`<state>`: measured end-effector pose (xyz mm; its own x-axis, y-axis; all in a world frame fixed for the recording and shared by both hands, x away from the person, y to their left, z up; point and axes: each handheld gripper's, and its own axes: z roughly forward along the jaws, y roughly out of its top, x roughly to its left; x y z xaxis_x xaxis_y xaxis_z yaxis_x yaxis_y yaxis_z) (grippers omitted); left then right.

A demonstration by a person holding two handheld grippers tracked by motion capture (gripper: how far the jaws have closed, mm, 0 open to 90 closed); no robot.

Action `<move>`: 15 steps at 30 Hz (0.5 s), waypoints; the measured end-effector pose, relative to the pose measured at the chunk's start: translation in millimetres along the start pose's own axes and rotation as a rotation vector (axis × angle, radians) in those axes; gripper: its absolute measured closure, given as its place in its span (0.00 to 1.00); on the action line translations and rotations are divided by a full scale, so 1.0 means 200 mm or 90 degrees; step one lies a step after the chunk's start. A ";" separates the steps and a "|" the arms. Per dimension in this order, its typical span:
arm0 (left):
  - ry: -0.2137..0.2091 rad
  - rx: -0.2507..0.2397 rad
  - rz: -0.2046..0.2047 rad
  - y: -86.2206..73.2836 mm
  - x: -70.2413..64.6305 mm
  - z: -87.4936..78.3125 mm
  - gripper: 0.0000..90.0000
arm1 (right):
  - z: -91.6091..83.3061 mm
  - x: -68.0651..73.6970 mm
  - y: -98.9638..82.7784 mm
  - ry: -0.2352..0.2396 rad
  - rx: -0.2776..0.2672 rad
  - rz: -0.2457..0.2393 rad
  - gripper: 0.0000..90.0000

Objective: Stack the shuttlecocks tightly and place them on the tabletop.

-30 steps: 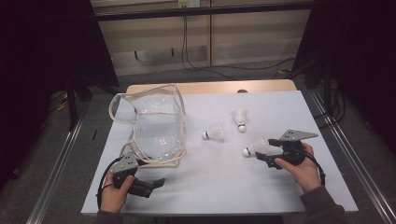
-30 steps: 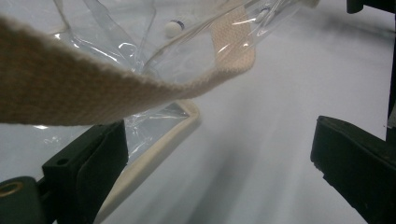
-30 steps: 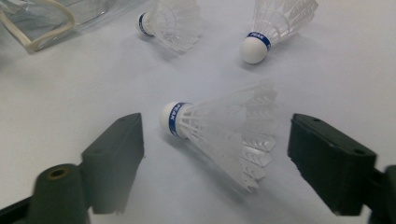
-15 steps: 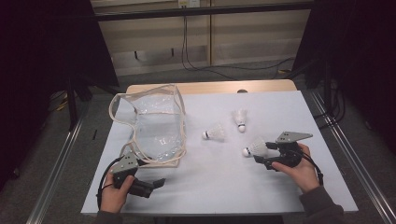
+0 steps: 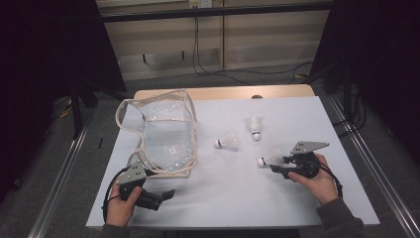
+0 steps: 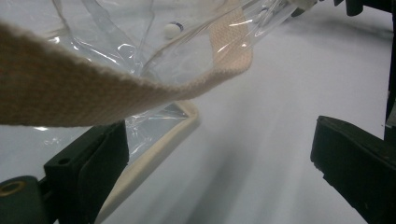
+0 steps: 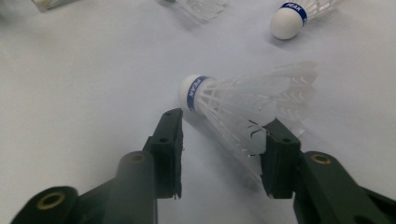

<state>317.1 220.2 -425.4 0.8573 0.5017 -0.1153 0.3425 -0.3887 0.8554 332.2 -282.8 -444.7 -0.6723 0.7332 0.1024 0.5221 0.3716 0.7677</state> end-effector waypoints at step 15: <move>0.004 0.000 0.001 -0.01 0.00 -0.01 0.05 | 0.00 0.00 0.00 0.035 0.001 -0.009 0.89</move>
<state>315.1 222.4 -425.1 0.8557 0.5055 -0.1105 0.3407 -0.3896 0.8557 333.2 -282.6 -444.9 -0.7075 0.6955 0.1259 0.5130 0.3828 0.7683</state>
